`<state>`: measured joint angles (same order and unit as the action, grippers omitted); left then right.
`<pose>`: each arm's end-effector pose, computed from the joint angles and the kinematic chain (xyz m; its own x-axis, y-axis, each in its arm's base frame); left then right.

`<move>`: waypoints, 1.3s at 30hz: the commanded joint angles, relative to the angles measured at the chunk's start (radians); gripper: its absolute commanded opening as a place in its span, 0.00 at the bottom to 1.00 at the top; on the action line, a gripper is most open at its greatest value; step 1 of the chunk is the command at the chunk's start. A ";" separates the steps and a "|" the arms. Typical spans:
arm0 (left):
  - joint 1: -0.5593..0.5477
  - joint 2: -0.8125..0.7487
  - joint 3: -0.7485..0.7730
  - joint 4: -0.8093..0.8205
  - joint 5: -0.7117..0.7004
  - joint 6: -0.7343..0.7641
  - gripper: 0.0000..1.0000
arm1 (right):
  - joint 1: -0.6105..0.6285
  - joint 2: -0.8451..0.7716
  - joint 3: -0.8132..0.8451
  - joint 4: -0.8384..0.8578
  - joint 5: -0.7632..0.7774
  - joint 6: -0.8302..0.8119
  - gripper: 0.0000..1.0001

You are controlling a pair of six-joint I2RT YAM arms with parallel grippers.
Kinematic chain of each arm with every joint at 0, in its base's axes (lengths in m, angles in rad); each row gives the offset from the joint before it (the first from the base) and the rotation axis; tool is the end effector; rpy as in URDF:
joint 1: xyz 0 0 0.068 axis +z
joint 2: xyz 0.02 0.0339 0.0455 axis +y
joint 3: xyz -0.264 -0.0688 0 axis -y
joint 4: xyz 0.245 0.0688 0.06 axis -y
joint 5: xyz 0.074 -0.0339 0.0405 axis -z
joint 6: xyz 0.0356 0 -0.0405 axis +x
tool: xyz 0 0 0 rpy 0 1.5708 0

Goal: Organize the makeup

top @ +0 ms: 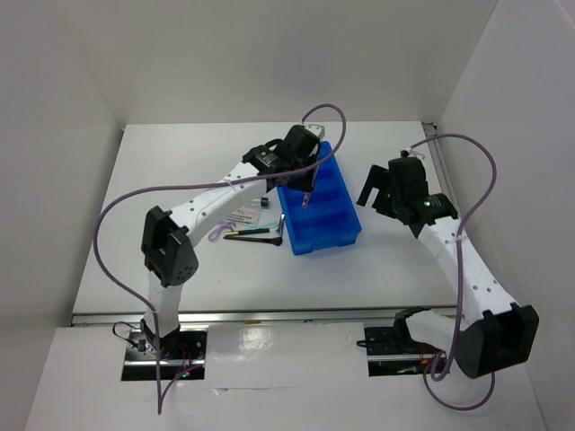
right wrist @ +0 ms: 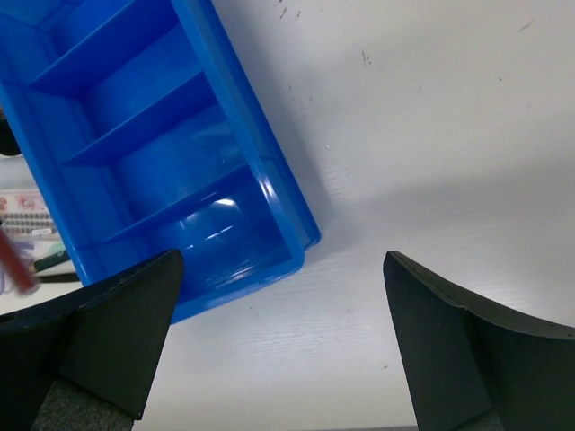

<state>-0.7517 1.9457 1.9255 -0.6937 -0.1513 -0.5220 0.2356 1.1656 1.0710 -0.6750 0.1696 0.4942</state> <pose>0.3290 -0.3002 0.3427 -0.7097 -0.0113 -0.7044 0.2745 0.9164 -0.2913 0.2385 0.0511 0.3168 -0.6489 0.3250 -0.6880 0.2222 0.9457 0.2373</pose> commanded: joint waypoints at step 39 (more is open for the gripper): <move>-0.003 0.305 0.170 0.033 0.133 0.519 0.80 | 0.002 -0.181 -0.017 -0.106 0.088 0.069 1.00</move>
<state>-0.7517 2.3093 2.0991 -0.6605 -0.0143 -0.0044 0.2356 0.9878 1.0405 -0.7826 0.2684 0.5537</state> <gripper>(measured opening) 0.768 0.999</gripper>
